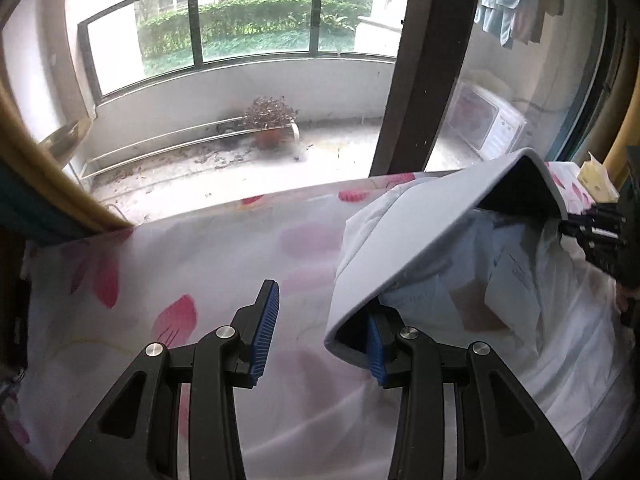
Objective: Fold large clothes
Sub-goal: 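Grasp the dark collar with the right gripper and lift it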
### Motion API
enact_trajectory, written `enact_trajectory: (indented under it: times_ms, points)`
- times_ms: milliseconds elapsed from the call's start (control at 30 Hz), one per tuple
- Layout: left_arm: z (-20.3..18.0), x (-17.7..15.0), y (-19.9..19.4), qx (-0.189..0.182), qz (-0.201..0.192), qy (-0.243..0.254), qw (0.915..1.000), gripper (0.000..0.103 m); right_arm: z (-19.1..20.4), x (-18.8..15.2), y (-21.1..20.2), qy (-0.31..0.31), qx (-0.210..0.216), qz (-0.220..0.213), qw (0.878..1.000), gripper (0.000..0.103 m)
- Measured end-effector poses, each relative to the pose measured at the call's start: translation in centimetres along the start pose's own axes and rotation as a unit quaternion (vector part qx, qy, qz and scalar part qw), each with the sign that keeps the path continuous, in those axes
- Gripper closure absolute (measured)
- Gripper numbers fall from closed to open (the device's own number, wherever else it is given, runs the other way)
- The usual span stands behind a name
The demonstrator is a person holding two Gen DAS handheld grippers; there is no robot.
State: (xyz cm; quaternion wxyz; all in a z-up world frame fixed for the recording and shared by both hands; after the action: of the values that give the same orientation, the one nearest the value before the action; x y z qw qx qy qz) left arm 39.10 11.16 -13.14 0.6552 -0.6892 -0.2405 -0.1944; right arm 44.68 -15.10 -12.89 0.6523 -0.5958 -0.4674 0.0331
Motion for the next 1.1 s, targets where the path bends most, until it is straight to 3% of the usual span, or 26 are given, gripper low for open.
enact_trajectory:
  times_ms: [167,367,433,500,567,667,767,933,1100]
  points:
    - [-1.0,1.0,1.4,-0.018,-0.002,-0.002,0.9998,0.061,-0.5,-1.1,-1.3,0.001,-0.032,-0.009,0.999,0.099]
    - [-2.8,0.9,-1.5,-0.047,-0.016,0.024,0.9985,0.061,-1.3,-3.0,-1.7,0.019,-0.041,0.002,0.999,0.096]
    - [-2.8,0.8,-3.1,-0.056,-0.024,0.028,0.9978,0.061,-1.5,-3.0,-2.0,0.026,-0.031,0.011,0.999,0.089]
    - [-2.7,0.9,-4.8,-0.069,-0.04,0.028,0.9964,0.061,-1.5,-2.6,-2.5,0.028,-0.022,0.008,0.999,0.067]
    - [-2.7,1.6,-6.0,-0.078,-0.058,0.025,0.995,0.061,-1.2,-2.1,-3.6,0.024,-0.011,-0.007,1.0,0.057]
    - [-2.4,3.5,-6.7,-0.077,-0.082,0.016,0.9935,0.061,-1.0,-0.9,-5.1,0.022,-0.006,-0.032,0.999,0.054]
    - [-2.4,5.2,-5.9,-0.072,-0.092,-0.002,0.9932,0.061,-1.4,0.7,-5.8,0.021,-0.039,-0.06,0.997,0.047]
    - [-4.1,6.0,-2.0,-0.089,-0.056,-0.015,0.9943,0.061,-2.4,2.5,-3.7,0.055,-0.034,-0.053,0.997,0.046]
    - [-4.1,3.0,1.6,-0.098,0.001,-0.014,0.9951,0.054,-1.4,1.5,-0.3,0.038,-0.007,0.002,0.999,0.045]
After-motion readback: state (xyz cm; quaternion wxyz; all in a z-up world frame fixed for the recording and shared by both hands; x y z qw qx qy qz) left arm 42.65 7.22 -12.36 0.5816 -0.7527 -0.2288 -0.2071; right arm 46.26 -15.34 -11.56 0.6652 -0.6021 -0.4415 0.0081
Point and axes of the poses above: each gripper's, at about its wrist camera, not at the fingertips, and y roughly the way its jaws point, z to its left, x to its top, the point moved 7 cm from there along y, roughly the way its jaws point, and after that the axes turned 4 degrees about z, right-handed, at the moved point
